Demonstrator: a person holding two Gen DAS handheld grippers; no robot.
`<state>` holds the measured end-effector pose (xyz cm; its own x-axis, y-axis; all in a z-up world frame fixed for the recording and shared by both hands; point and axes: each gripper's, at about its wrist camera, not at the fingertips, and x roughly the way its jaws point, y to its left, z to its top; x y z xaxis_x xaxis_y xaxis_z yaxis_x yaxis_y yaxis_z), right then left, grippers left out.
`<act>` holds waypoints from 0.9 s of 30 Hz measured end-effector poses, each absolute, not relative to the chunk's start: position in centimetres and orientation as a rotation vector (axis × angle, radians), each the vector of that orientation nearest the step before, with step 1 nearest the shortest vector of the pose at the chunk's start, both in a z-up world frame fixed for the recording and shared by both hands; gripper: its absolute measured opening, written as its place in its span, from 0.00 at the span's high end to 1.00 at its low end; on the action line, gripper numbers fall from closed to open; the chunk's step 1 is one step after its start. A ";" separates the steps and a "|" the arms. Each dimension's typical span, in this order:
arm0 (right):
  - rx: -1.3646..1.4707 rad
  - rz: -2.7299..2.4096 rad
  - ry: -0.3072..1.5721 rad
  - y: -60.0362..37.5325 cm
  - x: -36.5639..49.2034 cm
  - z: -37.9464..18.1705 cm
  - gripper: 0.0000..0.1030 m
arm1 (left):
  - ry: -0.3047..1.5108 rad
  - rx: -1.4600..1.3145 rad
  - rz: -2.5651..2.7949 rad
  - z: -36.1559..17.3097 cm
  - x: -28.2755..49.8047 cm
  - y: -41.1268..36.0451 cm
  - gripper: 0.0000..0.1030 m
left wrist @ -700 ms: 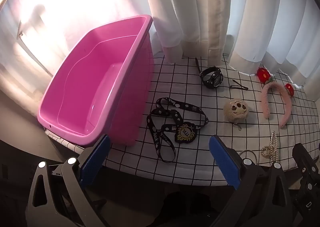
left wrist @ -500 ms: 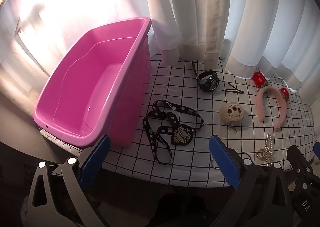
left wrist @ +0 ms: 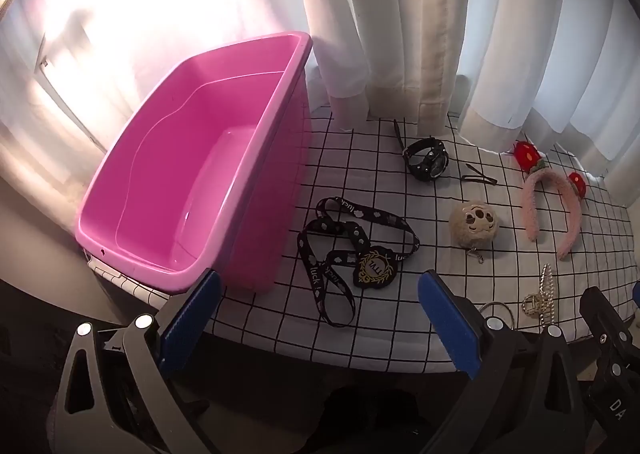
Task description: Organize jewelry
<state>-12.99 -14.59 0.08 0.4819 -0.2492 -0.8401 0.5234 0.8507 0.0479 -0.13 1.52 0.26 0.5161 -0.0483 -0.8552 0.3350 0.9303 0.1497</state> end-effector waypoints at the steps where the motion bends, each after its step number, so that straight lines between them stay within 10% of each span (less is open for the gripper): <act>1: 0.317 -0.479 0.960 -14.6 -13.0 0.1 0.09 | 1.005 0.314 -0.231 0.4 0.0 1.6 0.06; 27: 0.310 -0.476 0.958 -14.6 -13.1 0.1 0.09 | 1.015 0.302 -0.218 0.5 0.4 1.7 0.06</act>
